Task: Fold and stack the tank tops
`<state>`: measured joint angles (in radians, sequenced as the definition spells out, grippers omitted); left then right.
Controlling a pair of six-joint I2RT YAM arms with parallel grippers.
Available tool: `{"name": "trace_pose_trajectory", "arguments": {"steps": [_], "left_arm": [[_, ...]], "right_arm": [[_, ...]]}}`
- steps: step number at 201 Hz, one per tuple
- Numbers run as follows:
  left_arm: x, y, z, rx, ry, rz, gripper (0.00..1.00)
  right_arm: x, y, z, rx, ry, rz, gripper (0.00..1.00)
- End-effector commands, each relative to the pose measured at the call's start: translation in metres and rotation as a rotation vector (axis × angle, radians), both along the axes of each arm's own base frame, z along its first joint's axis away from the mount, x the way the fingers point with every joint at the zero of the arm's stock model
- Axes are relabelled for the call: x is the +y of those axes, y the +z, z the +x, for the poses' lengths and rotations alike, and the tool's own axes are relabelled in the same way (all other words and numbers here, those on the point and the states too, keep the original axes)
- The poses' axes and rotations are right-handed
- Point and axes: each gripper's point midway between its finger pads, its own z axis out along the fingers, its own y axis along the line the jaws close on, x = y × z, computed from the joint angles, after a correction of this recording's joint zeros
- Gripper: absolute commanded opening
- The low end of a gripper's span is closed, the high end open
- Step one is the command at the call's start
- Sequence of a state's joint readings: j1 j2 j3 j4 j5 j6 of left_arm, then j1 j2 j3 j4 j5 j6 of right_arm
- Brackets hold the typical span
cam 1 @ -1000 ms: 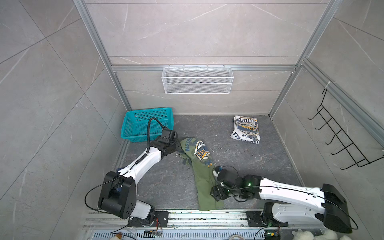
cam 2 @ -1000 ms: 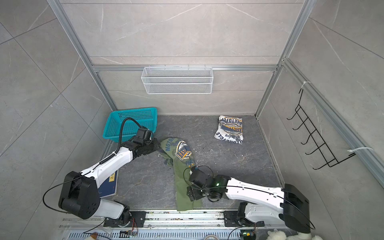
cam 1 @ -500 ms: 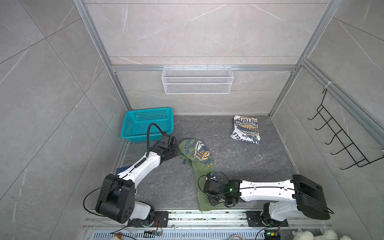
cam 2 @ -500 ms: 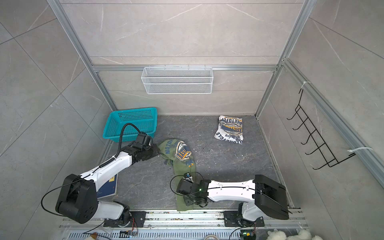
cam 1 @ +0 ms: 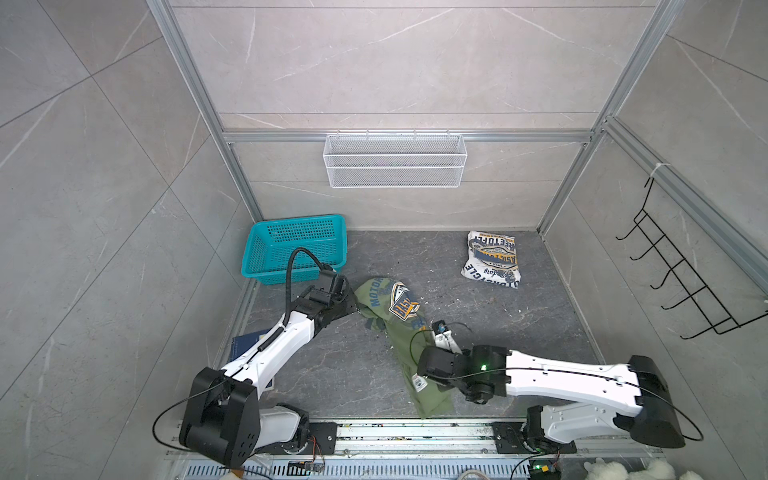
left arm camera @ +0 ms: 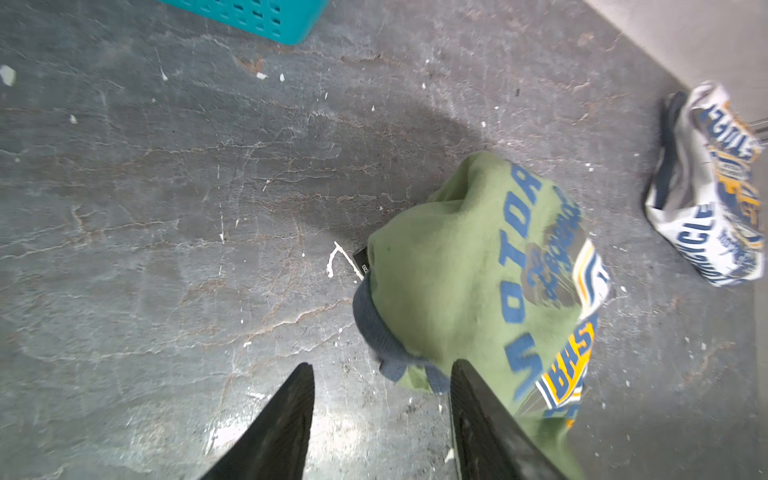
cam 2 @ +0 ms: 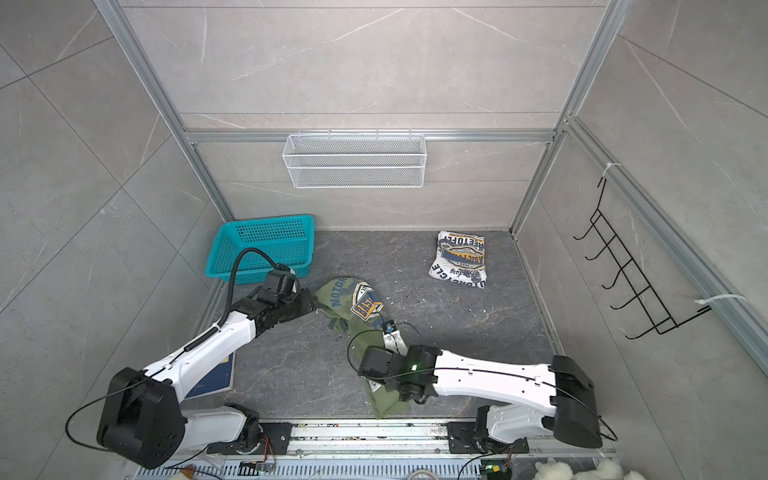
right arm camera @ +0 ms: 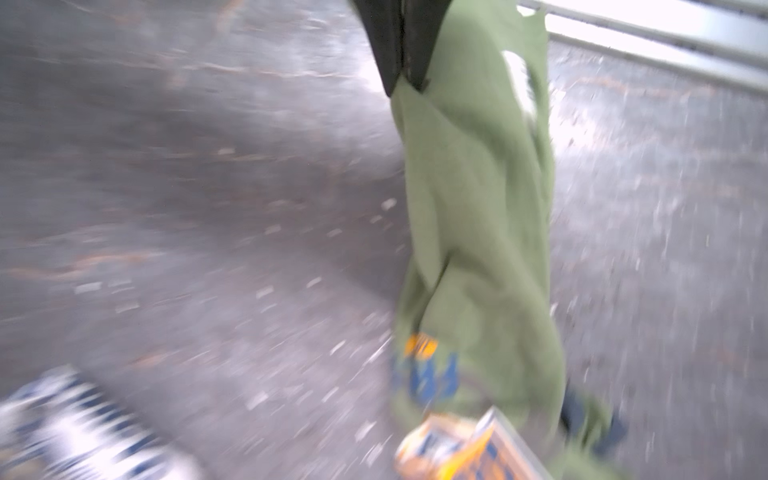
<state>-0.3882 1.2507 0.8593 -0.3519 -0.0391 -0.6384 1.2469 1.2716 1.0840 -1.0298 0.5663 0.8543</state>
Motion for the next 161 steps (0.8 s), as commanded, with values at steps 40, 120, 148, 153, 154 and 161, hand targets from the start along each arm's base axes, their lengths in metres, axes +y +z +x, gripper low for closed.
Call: {"name": "trace_pose_trajectory", "arguments": {"steps": [40,120,148,153,154,161], "left_arm": [[-0.048,0.005,-0.032,-0.021,-0.189,0.013,0.54],[-0.095,-0.063,-0.033,0.139,-0.231,0.086,0.56],[-0.111,-0.075,-0.031,0.174,-0.214,0.112,0.57],[-0.112,-0.078,-0.03,0.183,-0.207,0.11,0.58],[-0.112,-0.079,-0.03,0.184,-0.207,0.11,0.57],[-0.114,-0.083,-0.027,0.194,-0.201,0.111,0.58]], "right_arm": [[-0.097,0.055,0.069,-0.143,-0.182,-0.169,0.0],[-0.107,0.016,0.101,-0.002,-0.243,-0.045,0.0],[-0.113,0.017,0.103,-0.005,-0.259,-0.018,0.0],[-0.114,0.018,0.103,-0.008,-0.263,-0.015,0.0],[-0.115,0.019,0.103,-0.009,-0.264,-0.014,0.0],[-0.116,0.021,0.104,-0.014,-0.265,-0.007,0.0]]}}
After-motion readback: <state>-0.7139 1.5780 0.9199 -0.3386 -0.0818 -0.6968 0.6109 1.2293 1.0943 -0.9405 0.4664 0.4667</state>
